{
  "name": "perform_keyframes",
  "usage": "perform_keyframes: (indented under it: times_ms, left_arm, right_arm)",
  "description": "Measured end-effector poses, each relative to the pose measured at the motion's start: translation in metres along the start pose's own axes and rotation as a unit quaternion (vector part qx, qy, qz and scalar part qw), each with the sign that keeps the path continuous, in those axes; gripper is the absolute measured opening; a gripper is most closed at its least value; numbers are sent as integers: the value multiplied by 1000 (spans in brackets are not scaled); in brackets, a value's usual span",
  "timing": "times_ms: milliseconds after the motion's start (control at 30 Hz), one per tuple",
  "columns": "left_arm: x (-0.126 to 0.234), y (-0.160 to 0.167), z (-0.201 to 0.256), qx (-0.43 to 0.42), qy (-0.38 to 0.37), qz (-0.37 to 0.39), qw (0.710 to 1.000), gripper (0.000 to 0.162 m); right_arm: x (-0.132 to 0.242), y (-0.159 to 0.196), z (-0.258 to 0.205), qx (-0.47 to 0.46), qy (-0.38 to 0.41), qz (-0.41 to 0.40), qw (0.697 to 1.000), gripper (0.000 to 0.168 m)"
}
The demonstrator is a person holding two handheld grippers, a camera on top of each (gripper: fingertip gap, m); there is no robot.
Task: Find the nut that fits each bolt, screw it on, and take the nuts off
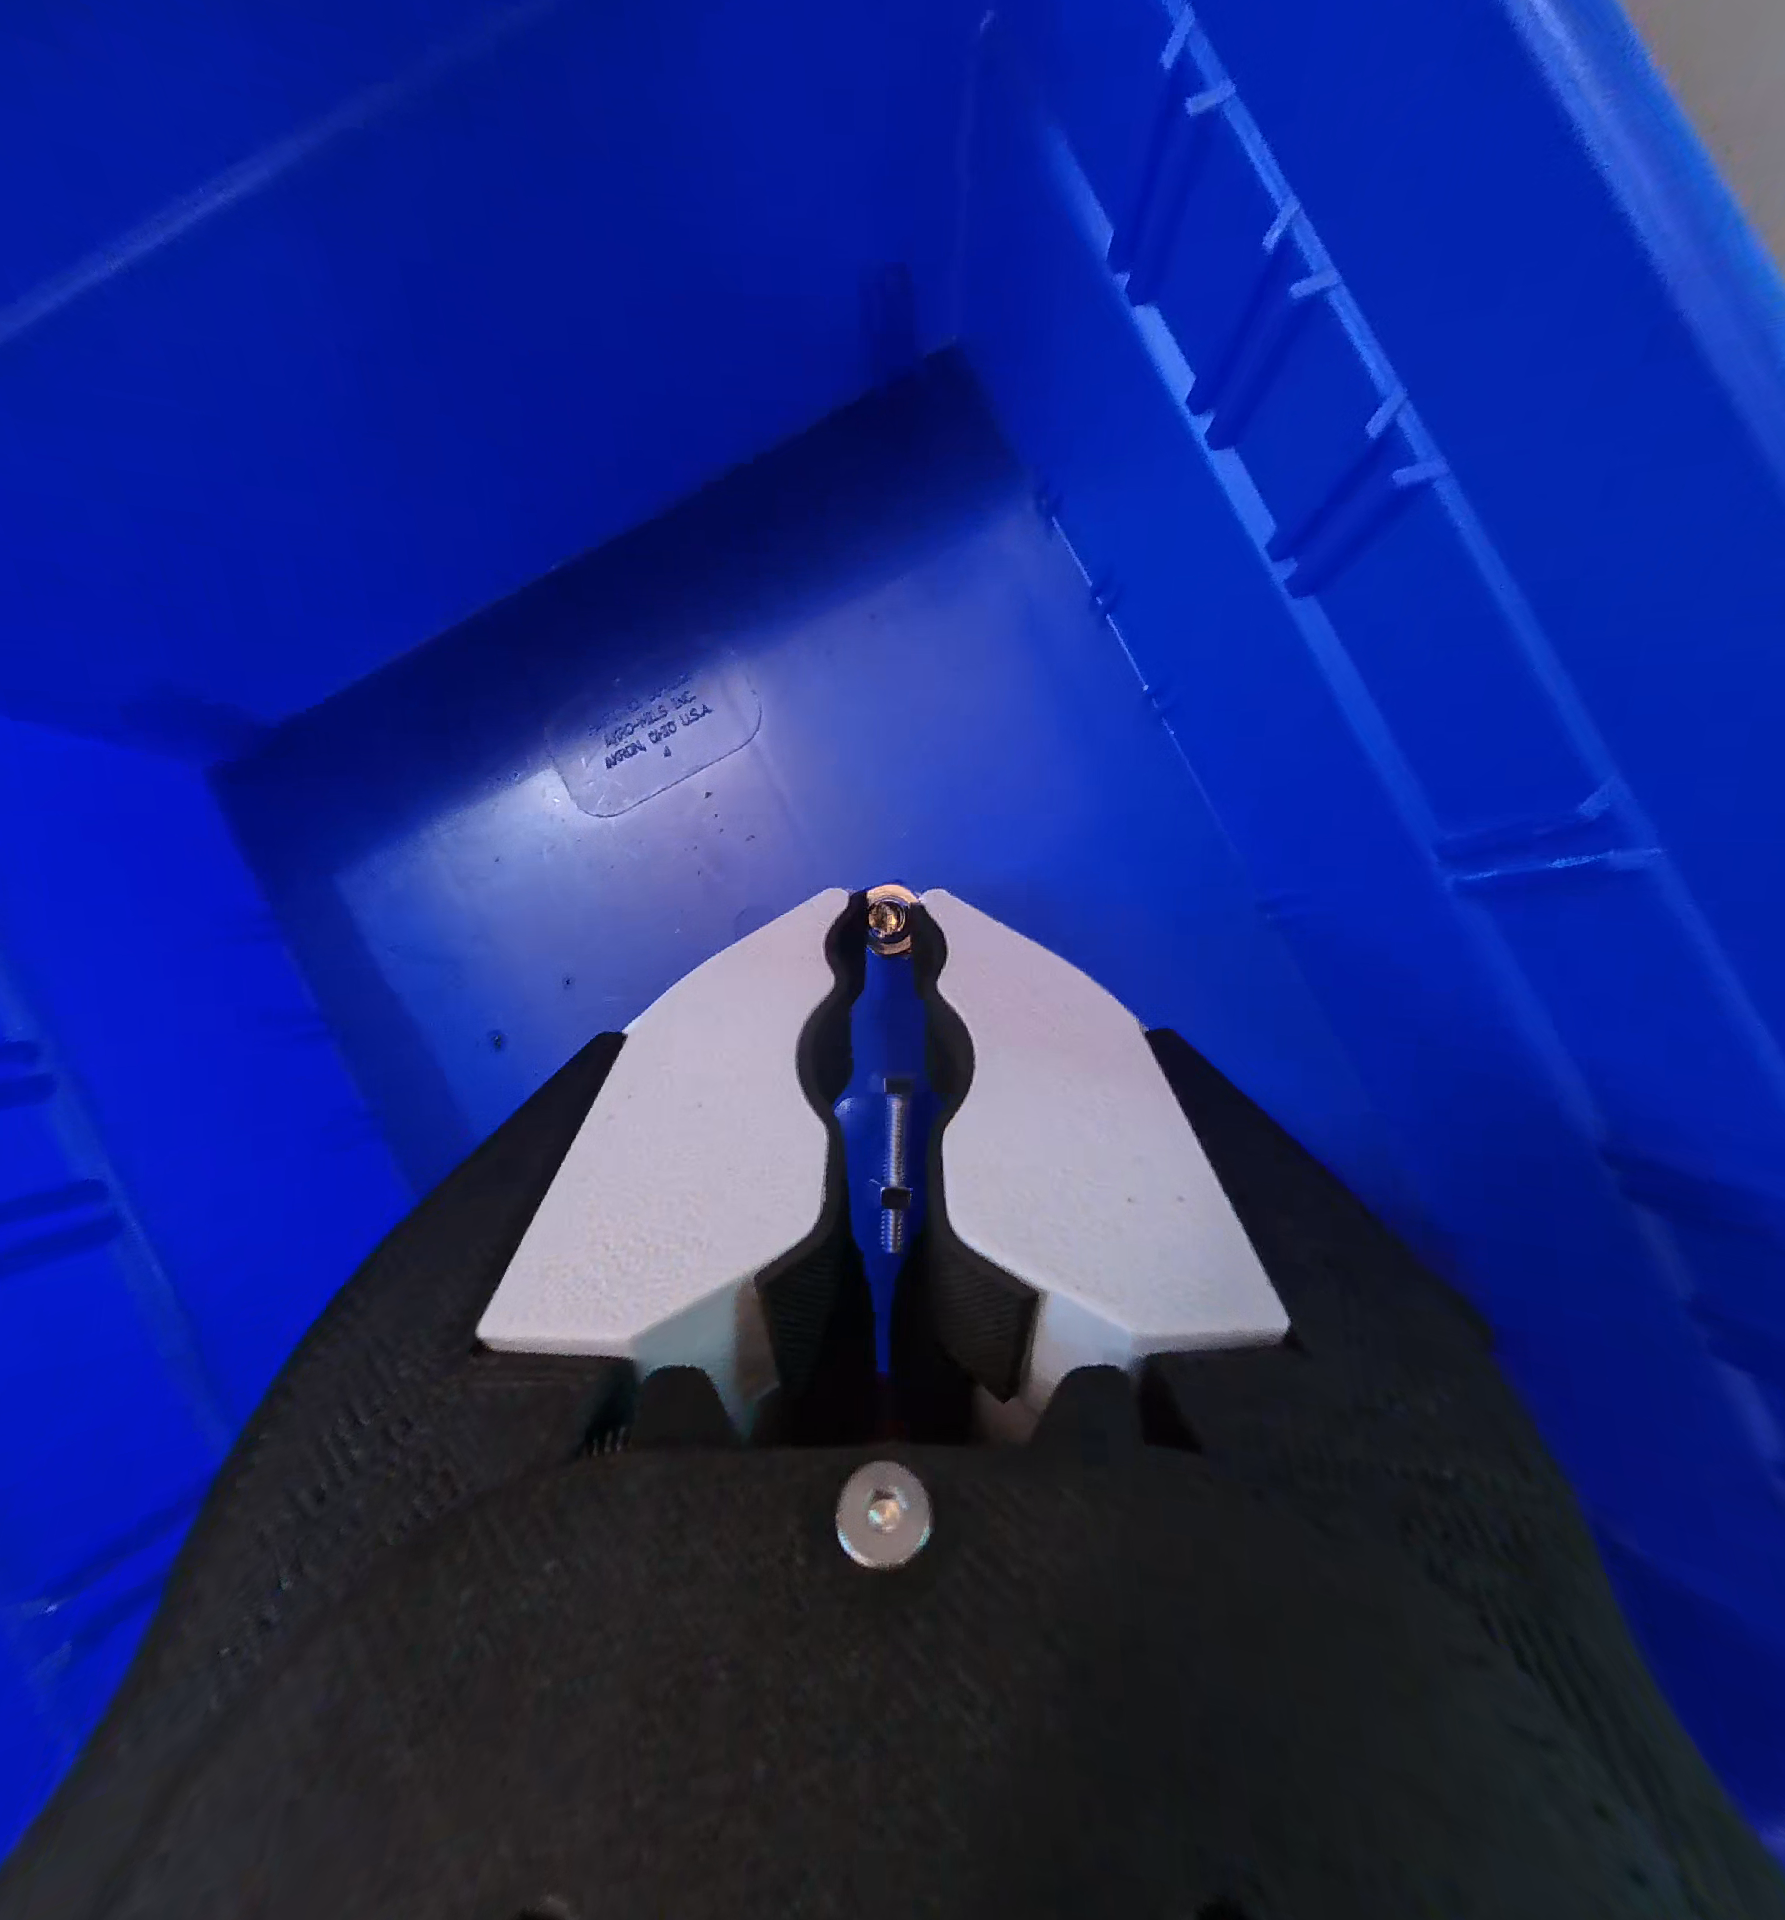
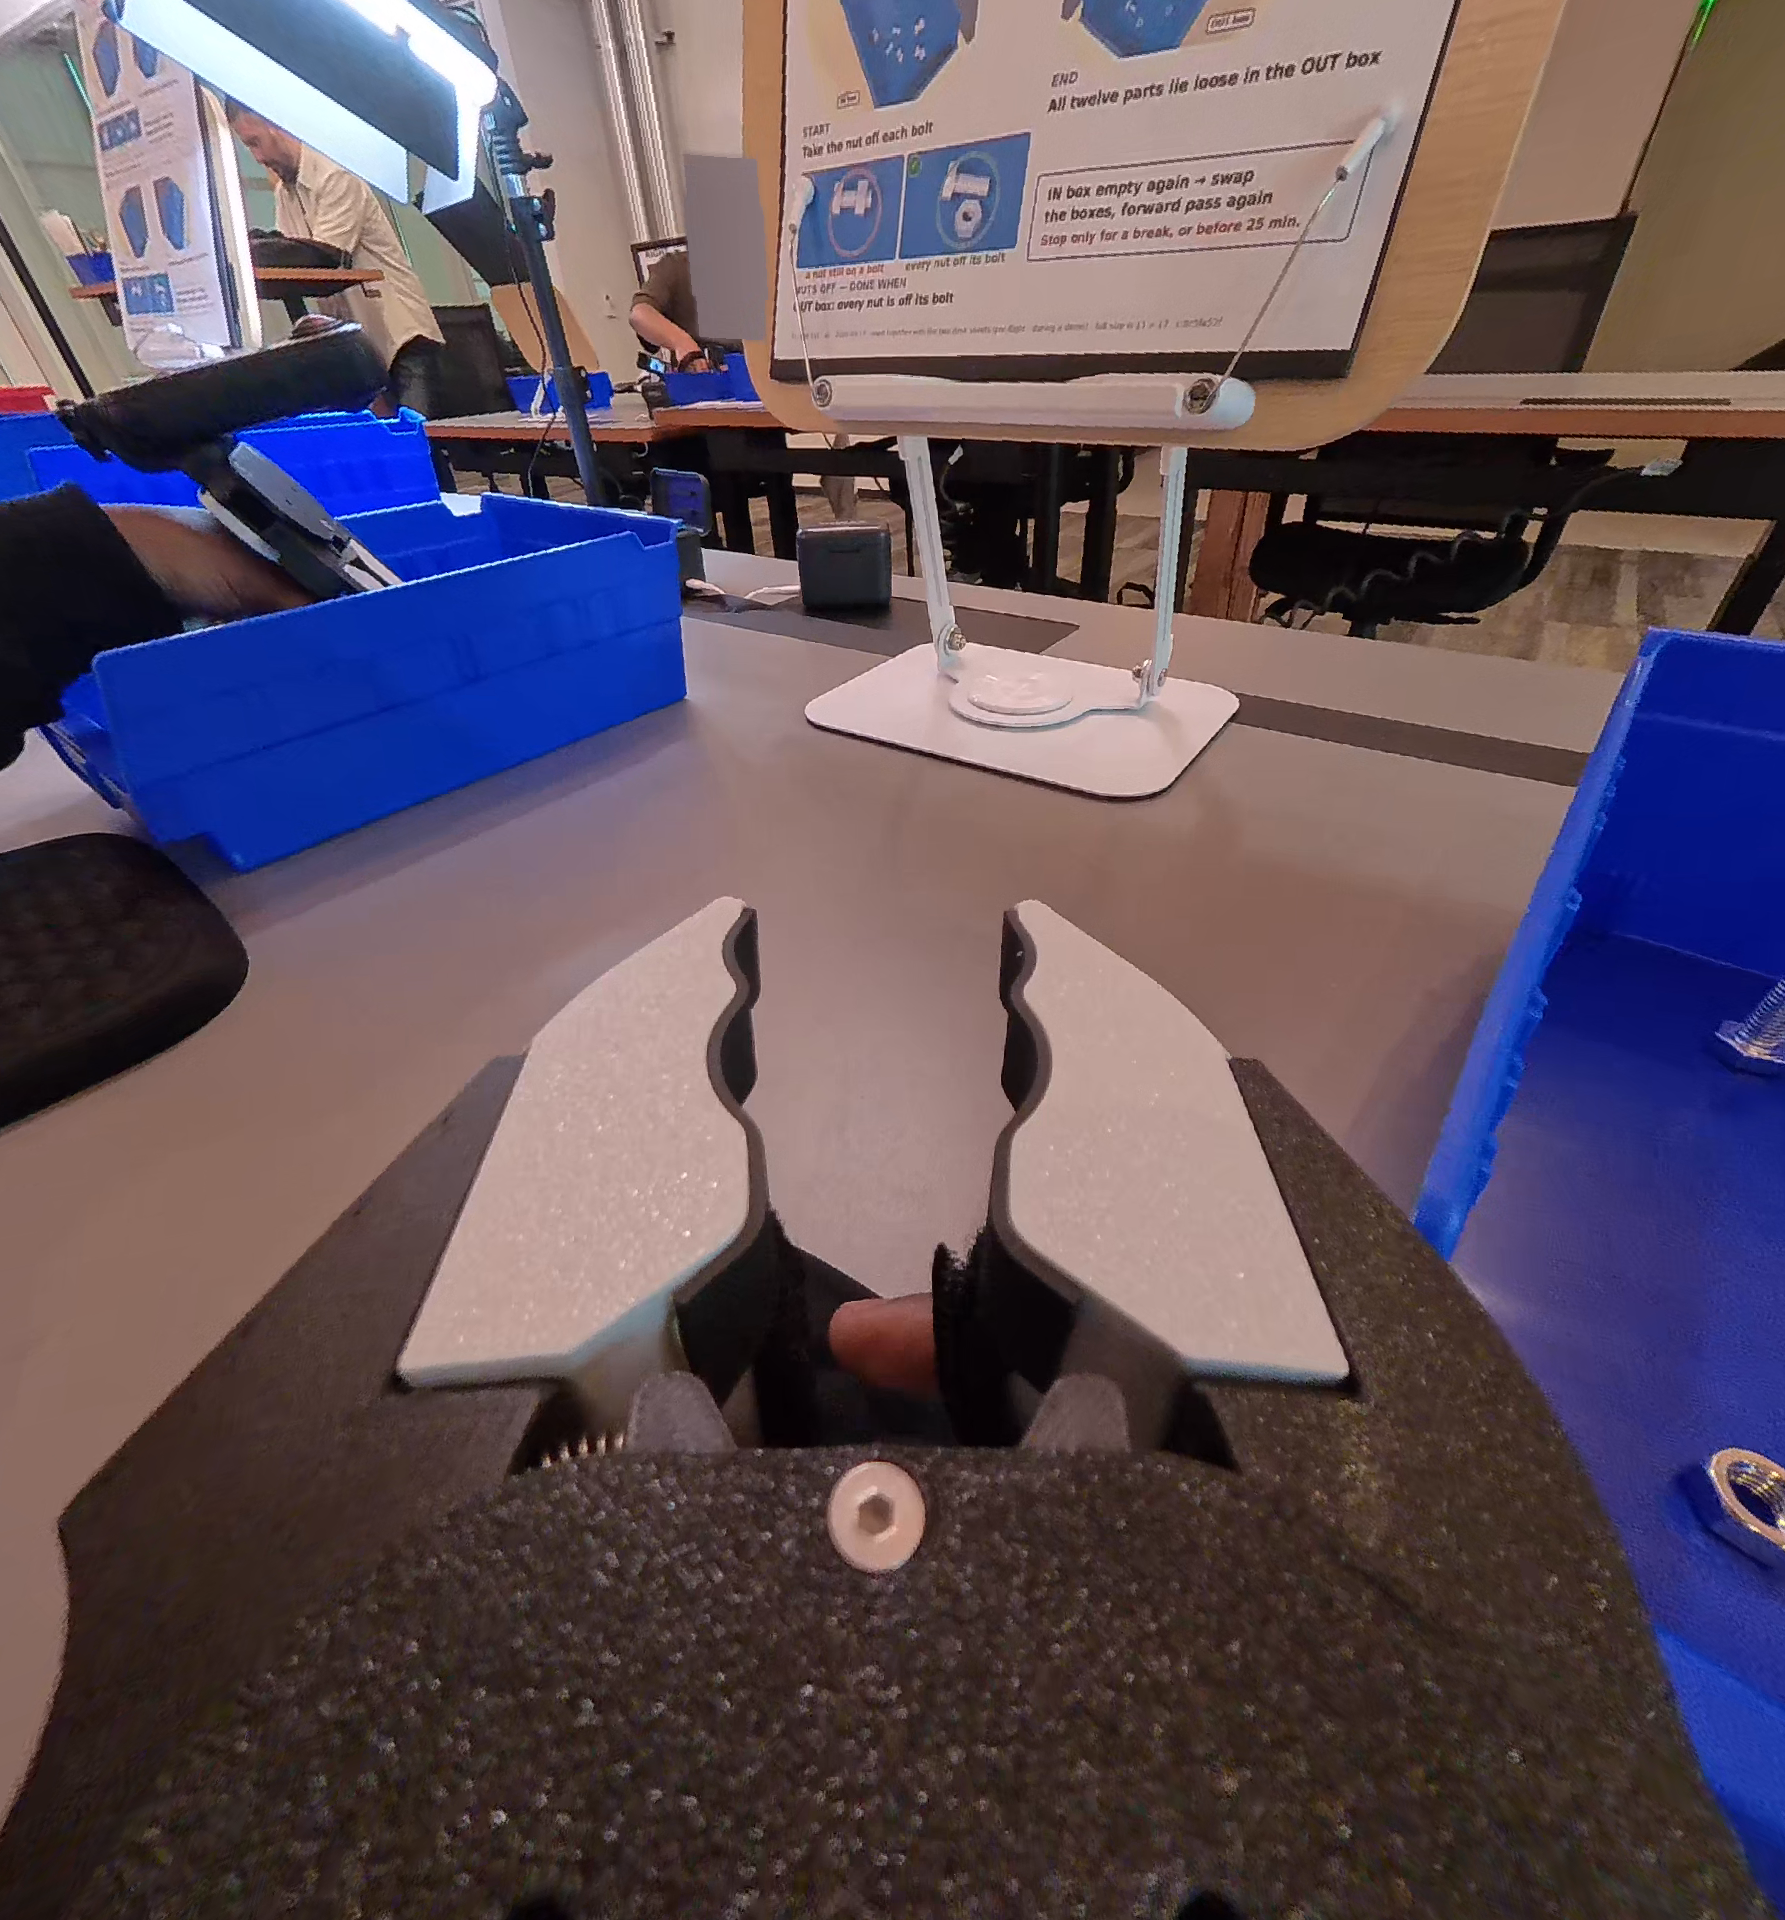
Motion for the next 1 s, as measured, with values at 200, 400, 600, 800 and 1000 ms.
perform_keyframes:
  times_ms: [200,400,600,800,1000]
  left_arm:
    - [29,-7,6,-7,4,46,999,8]
    - [100,-29,50,-81,11,137,987,8]
    - [141,-38,134,-194,98,198,956,8]
    - [110,-18,219,-285,192,150,927,8]
    - [69,2,256,-302,225,92,922,8]
  right_arm:
    - [0,0,0,-1,0,-1,1000,45]
    - [-3,1,-1,7,1,-13,1000,45]
    - [-4,2,-3,14,1,-18,1000,45]
    - [-4,2,-3,13,-1,-17,1000,45]
    - [-4,2,-3,14,-2,-17,1000,45]
Point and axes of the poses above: each gripper's, where its closed fingertips meet, x back along the fingers, y out of its underside, z = x × y across the jaws, the point moved 10 cm from there along x, back along the fingers, and after that the axes turned 4 degrees about -y, right-handed, at the moved point
